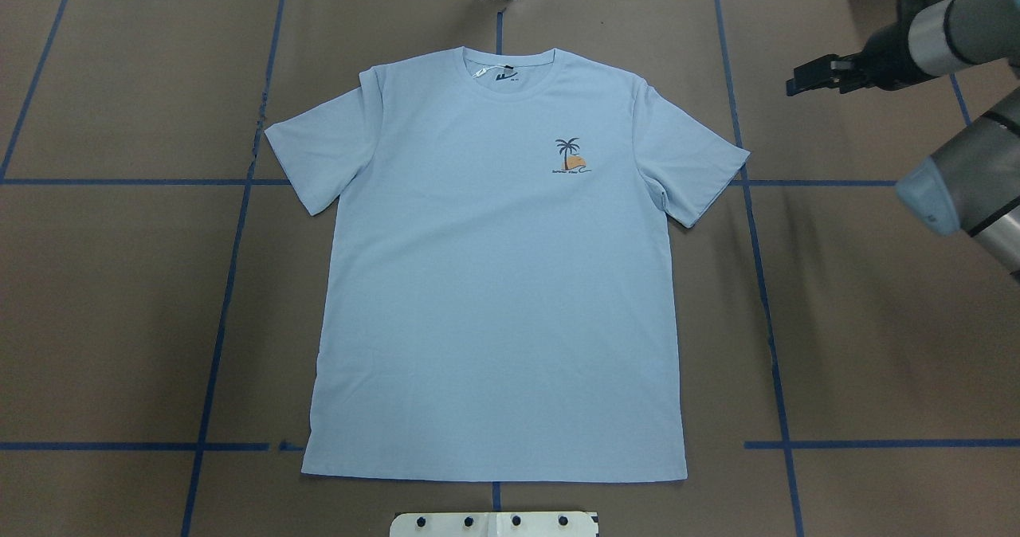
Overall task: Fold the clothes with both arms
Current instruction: 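Move the right gripper to the sleeve nearest it and grasp it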
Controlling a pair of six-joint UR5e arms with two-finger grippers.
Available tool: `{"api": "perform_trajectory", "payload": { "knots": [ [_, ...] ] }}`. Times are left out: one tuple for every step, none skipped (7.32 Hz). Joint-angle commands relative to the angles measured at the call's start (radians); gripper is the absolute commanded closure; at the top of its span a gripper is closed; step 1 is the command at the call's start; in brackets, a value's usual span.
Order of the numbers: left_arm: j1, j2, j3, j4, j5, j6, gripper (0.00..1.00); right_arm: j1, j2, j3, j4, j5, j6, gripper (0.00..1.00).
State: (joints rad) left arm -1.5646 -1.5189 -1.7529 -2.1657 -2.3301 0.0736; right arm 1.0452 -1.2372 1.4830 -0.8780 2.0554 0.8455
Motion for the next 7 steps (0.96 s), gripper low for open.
{"api": "perform_trajectory", "payload": {
  "knots": [
    [0.000, 0.002, 0.000, 0.000, 0.000, 0.003, 0.00, -0.128, 0.021, -0.055, 0.039, -0.159, 0.069, 0.17],
    [0.000, 0.002, -0.003, 0.000, 0.000, 0.002, 0.00, -0.151, 0.019, -0.073, 0.039, -0.187, 0.069, 0.19],
    [0.000, 0.002, -0.002, 0.000, 0.000, 0.002, 0.00, -0.168, 0.022, -0.098, 0.040, -0.225, 0.069, 0.23],
    [0.000, 0.000, -0.003, 0.000, 0.000, 0.002, 0.00, -0.178, 0.022, -0.128, 0.051, -0.233, 0.069, 0.27],
    [0.000, 0.002, -0.005, 0.000, 0.000, 0.002, 0.00, -0.180, 0.021, -0.165, 0.101, -0.233, 0.069, 0.29],
    [0.000, 0.000, -0.003, 0.000, 0.000, 0.002, 0.00, -0.180, 0.024, -0.185, 0.123, -0.233, 0.069, 0.30],
    [0.000, 0.000, -0.003, 0.000, 0.000, 0.003, 0.00, -0.182, 0.025, -0.185, 0.123, -0.233, 0.070, 0.32]
  ]
}}
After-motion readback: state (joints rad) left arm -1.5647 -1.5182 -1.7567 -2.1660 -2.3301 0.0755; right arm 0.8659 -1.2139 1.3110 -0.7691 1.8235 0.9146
